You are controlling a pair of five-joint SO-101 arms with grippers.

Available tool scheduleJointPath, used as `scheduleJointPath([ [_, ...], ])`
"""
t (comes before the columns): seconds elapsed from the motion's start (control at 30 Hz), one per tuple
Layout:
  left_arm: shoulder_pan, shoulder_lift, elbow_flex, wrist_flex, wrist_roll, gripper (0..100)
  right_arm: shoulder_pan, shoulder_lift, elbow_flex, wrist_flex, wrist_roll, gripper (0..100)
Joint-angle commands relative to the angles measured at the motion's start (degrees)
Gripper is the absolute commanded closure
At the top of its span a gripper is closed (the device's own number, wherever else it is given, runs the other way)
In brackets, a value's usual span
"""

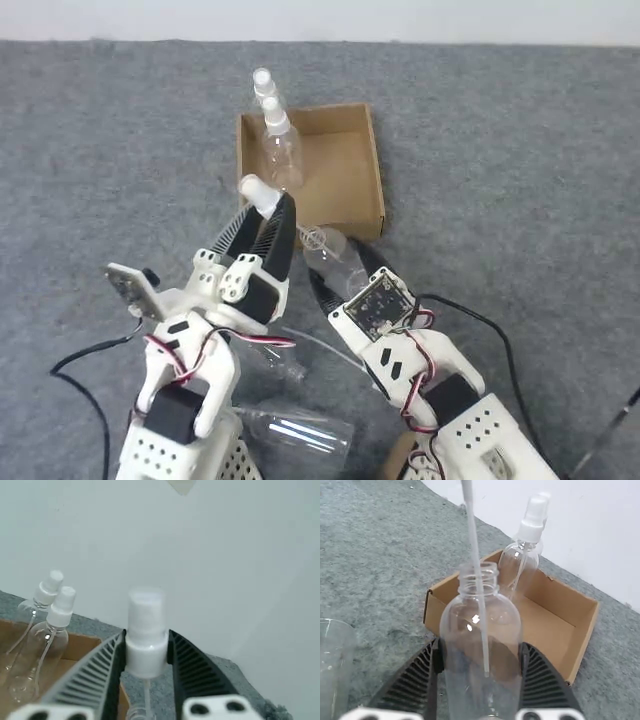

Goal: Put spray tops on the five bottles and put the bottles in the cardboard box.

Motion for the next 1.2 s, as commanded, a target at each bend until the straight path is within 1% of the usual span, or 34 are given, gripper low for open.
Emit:
scheduleJointPath([
  [0.0, -0.5, -1.1, 0.1, -0.7, 0.6, 99, -0.2, -1.4, 1.3, 0.2, 0.4, 93.6],
  [0.1, -0.3, -1.1, 1.4, -0.7, 0.4, 99, -0.2, -1.4, 1.3, 0.5, 0.4, 93.6],
  [0.23, -0.1, -1.1, 2.2, -0.7, -4.1, 99, -0.2, -1.4, 1.3, 0.6, 0.4, 93.6],
  [0.3, -0.1, -1.1, 2.6, -0.7, -5.0, 99, -0.2, -1.4, 1.3, 0.6, 0.4, 93.6],
  [0.8, 0.2, -1.1, 2.8, -0.7, -5.4, 98, -0.2, -1.4, 1.3, 0.6, 0.5, 93.6],
  [0.87, 1.8, -1.1, 2.9, -0.6, -7.7, 98, -0.2, -1.4, 1.3, 0.6, 0.5, 93.6],
  [0.93, 3.8, -1.1, 2.9, 1.3, -10.6, 98, -0.2, -1.4, 1.3, 0.6, 0.5, 93.6],
  [1.03, 4.8, -1.1, 2.4, 3.2, -11.9, 98, -0.2, -1.4, 1.3, 0.6, 0.5, 93.6],
  [1.1, 4.8, -1.1, 2.4, 3.3, -11.9, 95, -0.2, -1.4, 1.3, 0.6, 0.5, 93.6],
  [1.17, 4.7, -1.1, 2.7, 3.4, -11.8, 87, -0.2, -1.4, 1.3, 0.6, 0.5, 93.6],
])
